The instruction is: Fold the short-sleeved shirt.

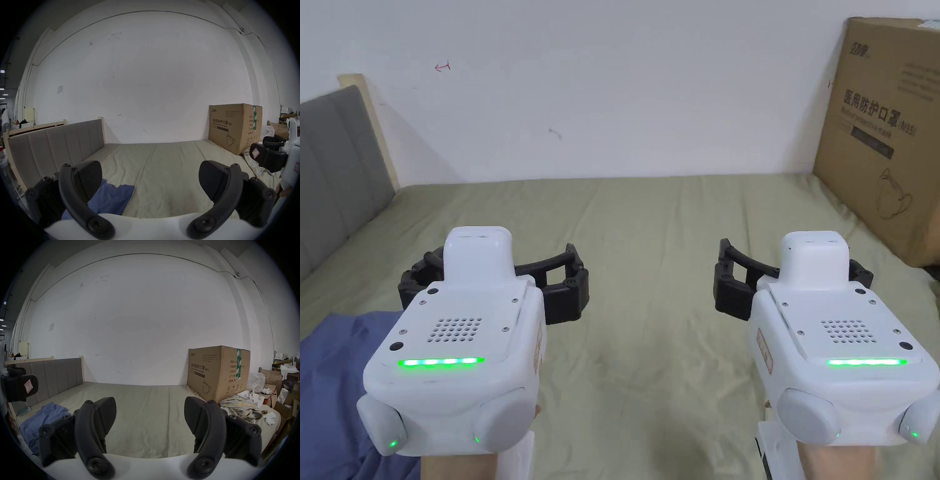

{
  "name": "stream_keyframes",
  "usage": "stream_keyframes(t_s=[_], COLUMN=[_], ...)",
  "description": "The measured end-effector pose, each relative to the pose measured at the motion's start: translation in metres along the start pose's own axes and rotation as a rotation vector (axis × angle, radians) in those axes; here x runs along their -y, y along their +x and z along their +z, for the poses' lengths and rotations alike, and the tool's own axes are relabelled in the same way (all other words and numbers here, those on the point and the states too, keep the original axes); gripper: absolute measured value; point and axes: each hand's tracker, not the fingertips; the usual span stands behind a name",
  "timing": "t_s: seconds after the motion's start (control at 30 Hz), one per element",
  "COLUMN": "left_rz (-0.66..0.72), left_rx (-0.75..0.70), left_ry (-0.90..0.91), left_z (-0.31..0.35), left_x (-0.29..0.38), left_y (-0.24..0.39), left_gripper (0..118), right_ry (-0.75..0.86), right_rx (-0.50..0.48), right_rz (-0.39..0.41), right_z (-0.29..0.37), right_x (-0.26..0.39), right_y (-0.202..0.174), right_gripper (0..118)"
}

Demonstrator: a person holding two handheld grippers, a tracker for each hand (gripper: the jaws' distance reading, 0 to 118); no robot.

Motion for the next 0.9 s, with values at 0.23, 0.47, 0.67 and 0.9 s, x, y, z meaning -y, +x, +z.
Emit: stream_keyframes(t_s=[0.23, 0.47, 0.67, 0.9], left_rz=[-0.001, 0.013, -0.043, -0.046], left_rx=[-0.008, -0.011, -0.010, 0.004], left_ry=[-0.003, -0.020, -0.030, -0.022], left_z=[-0.0014, -0.0020, -0.0022, -0.0018], left_x=[0.0007, 0.0007, 0.0025, 0.0001], left_y=[-0.0026, -0.0051, -0.0015, 0.0011], left_gripper=[118, 118, 118, 118], right_ry=[-0.006, -0.016, -0.018, -0.018], right_rx=[0.004, 0.015, 0.015, -0.007], right_rz=[-0.011, -0.009, -0.029, -0.011], right_z=[-0.0008, -0.0012, -0.0014, -0.0007], right_x=[0.0009, 0.0017, 0.0002, -0.0011], right_y=[0.0020, 0.0028, 0.0042, 0.0020], right_gripper=[91, 91, 91, 91])
